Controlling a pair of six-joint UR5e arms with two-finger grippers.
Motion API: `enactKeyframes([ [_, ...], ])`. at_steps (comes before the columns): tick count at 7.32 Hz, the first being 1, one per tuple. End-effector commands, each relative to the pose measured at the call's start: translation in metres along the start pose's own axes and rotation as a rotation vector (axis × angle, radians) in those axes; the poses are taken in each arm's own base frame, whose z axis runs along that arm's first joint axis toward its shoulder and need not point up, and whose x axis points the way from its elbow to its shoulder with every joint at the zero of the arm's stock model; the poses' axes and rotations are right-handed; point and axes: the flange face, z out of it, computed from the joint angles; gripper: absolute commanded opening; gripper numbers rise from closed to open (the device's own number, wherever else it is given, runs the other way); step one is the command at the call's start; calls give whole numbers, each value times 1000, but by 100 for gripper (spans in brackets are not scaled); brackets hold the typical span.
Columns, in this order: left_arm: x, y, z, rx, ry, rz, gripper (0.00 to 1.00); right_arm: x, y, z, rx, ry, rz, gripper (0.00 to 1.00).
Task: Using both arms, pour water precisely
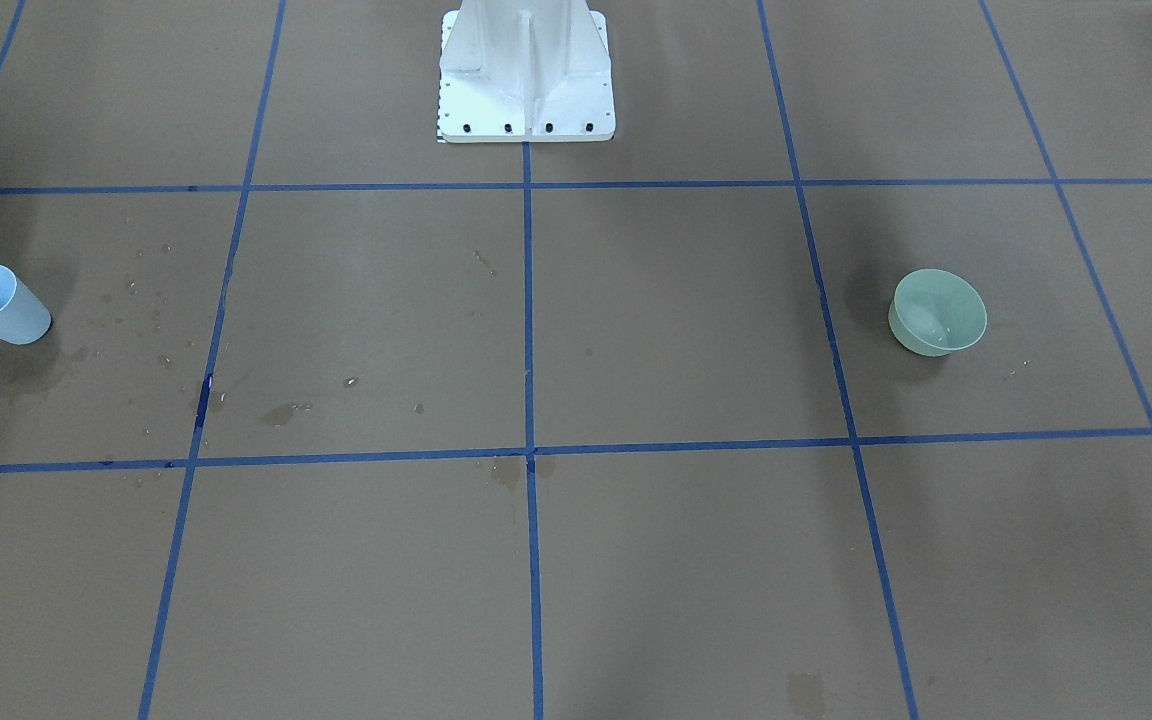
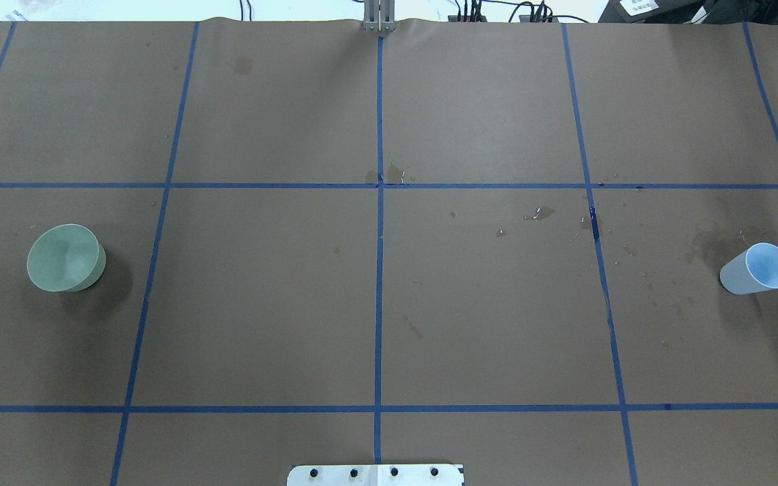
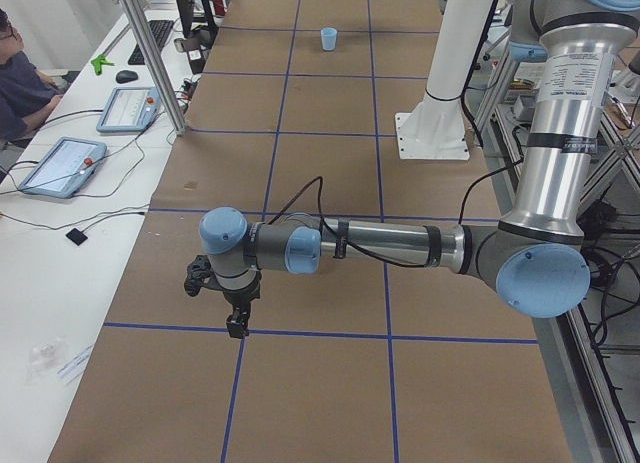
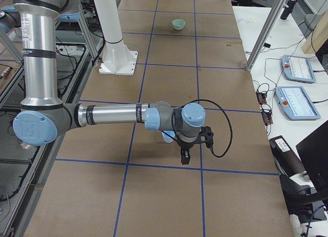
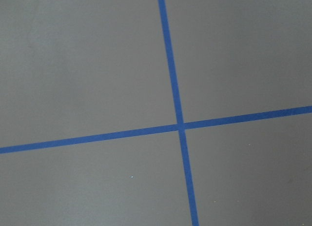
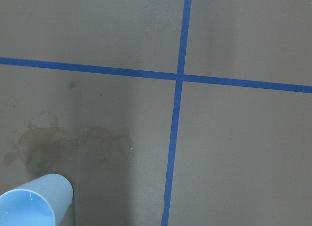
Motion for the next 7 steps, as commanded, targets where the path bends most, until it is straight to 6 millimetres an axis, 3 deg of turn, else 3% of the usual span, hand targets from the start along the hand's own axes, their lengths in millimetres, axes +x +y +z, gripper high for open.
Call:
enactKeyframes([
  [1,-4,2,1,-1,-5,-6,99,0,0,0,14,0,-4,99],
  [2,-14,20,15,-26,-1,-19,99,1,0,1,12,1,-2,99],
  [4,-12,20,14,-9,3,-15,100,1,1,1,10,1,0,99],
  [6,-10,23,10,-2,3,-121,100,2,6,1,7,-4,7,99],
  [7,-9,31,10,-1,6,-119,100,4,8,5,-2,-7,15,99],
])
